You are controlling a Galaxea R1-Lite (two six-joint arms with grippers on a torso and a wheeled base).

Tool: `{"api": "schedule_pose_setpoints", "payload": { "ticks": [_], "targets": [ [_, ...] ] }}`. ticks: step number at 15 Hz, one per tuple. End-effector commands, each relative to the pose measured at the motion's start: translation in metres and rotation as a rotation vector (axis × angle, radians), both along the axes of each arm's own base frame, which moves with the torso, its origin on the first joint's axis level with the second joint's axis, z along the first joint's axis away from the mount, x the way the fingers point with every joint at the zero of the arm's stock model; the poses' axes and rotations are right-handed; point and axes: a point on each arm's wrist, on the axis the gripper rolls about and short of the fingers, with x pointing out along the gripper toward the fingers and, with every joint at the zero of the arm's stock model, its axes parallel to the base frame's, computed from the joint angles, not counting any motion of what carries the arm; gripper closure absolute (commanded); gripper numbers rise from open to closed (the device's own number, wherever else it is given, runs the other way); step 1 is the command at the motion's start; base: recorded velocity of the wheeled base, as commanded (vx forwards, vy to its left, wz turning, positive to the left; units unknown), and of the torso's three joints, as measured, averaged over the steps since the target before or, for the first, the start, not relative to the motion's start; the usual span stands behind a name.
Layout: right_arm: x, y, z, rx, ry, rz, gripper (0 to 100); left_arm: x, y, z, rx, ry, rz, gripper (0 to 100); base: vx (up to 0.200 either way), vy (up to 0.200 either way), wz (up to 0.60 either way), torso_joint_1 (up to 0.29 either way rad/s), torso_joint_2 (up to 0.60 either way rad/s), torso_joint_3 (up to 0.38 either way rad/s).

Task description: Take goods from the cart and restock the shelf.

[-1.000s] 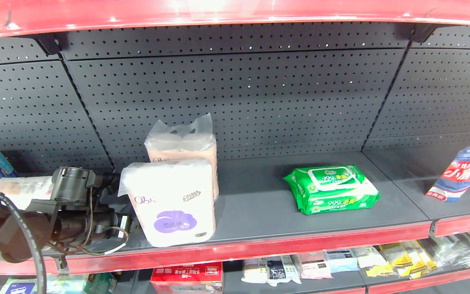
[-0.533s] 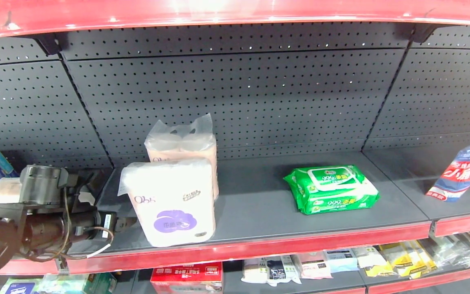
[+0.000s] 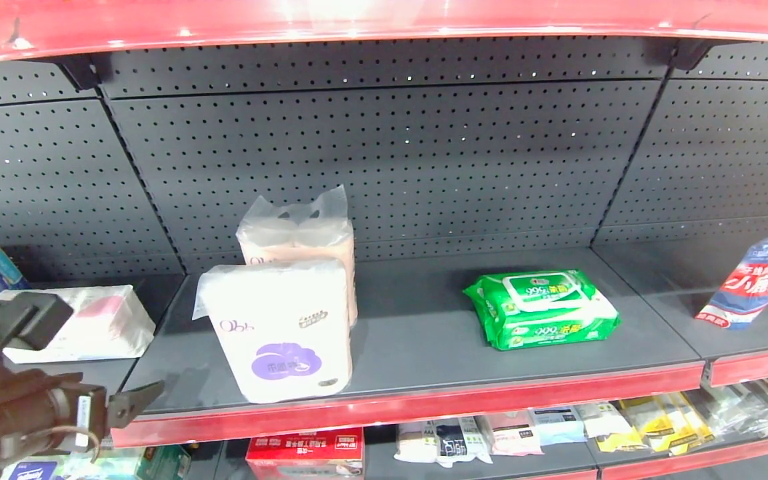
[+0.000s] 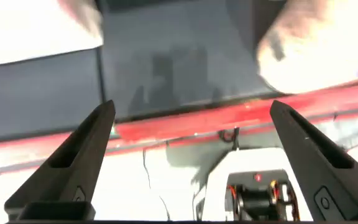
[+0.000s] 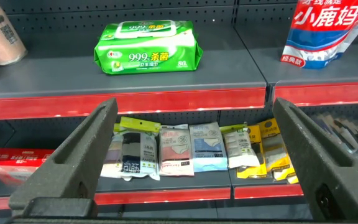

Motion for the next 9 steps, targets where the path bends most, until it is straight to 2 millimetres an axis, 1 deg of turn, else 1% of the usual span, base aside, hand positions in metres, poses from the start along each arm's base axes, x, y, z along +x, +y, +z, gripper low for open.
{"api": "schedule_pose_setpoints", "payload": {
  "ticks": [1, 2, 3, 4, 5, 6, 7, 9],
  "targets": [
    [0.0, 0.0, 0.0, 0.0, -0.002, 0.001, 0, -0.077, 0.005, 0.004, -0.01, -0.216, 0.029, 0, 0.0, 0.0, 0.0, 0.0, 0.0, 0.0],
    [0.0, 0.0, 0.0, 0.0, 0.0, 0.001, 0, -0.092, 0.006, -0.006, -0.013, -0.244, 0.042, 0, 0.0, 0.0, 0.0, 0.0, 0.0, 0.0],
    [0.0, 0.0, 0.0, 0.0, 0.0, 0.001, 0, -0.102, 0.007, -0.015, -0.016, -0.262, 0.063, 0, 0.0, 0.0, 0.0, 0.0, 0.0, 0.0],
    [0.0, 0.0, 0.0, 0.0, 0.0, 0.001, 0, -0.121, 0.006, -0.034, -0.029, -0.312, 0.07, 0, 0.0, 0.0, 0.0, 0.0, 0.0, 0.0],
    [0.0, 0.0, 0.0, 0.0, -0.002, 0.001, 0, -0.137, 0.004, -0.054, -0.014, -0.353, 0.079, 0, 0.0, 0.0, 0.0, 0.0, 0.0, 0.0],
    [0.0, 0.0, 0.0, 0.0, -0.002, 0.001, 0, -0.146, 0.003, -0.062, 0.026, -0.402, 0.083, 0, 0.0, 0.0, 0.0, 0.0, 0.0, 0.0],
    [0.0, 0.0, 0.0, 0.0, -0.002, 0.001, 0, -0.15, 0.003, -0.062, 0.021, -0.454, 0.046, 0, 0.0, 0.0, 0.0, 0.0, 0.0, 0.0],
    [0.0, 0.0, 0.0, 0.0, -0.002, 0.001, 0, -0.155, 0.004, -0.063, 0.01, -0.503, -0.013, 0, 0.0, 0.0, 0.0, 0.0, 0.0, 0.0]
  ]
}}
